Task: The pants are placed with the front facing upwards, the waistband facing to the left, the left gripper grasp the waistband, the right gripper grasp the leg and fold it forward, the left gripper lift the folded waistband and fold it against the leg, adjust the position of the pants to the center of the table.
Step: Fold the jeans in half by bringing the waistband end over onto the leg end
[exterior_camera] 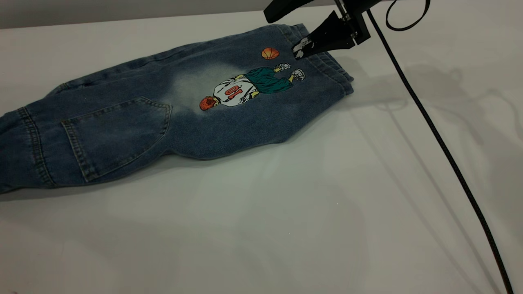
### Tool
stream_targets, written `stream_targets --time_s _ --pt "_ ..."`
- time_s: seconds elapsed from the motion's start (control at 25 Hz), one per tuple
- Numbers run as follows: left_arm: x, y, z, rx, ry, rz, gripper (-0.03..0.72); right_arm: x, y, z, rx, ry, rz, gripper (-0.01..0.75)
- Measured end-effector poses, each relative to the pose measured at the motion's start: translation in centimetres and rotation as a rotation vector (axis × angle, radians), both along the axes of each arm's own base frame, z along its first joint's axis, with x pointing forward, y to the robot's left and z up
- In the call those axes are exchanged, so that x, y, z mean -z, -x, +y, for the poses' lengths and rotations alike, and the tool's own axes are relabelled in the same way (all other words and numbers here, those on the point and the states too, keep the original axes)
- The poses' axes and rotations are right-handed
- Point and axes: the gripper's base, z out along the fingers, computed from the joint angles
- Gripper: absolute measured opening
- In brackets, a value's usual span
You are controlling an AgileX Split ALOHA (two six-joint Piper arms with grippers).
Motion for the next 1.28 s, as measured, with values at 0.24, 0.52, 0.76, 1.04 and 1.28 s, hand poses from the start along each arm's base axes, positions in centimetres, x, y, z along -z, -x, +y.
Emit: stream_targets --time_s 0.24,0.52,0.76,1.04,1.28 --pt "0.1 -0.2 0.4 0.0 -0.051 -0.016 0.417 0.0 0.0 0.0 0.0 0.001 0.002 0.547" --pt "0.0 -0.5 0.5 -0.019 -0.054 -0.052 0.417 0.0 0.0 0.0 0.005 -0.005 0.003 0.547" --pt "0.1 -1.3 -0.8 0.014 -0.048 -0.077 0.417 -0.1 0.0 0.0 0.008 -0.009 0.004 0.547" --pt "2.4 -1.6 -2.7 0.088 -0.032 -0.015 0.417 -0.1 0.0 0.1 0.005 -0.013 0.004 0.547" --pt "2.4 -1.8 -2.5 0.079 -0.073 -0.031 0.417 -0.1 0.0 0.1 0.005 -0.017 0.007 0.547"
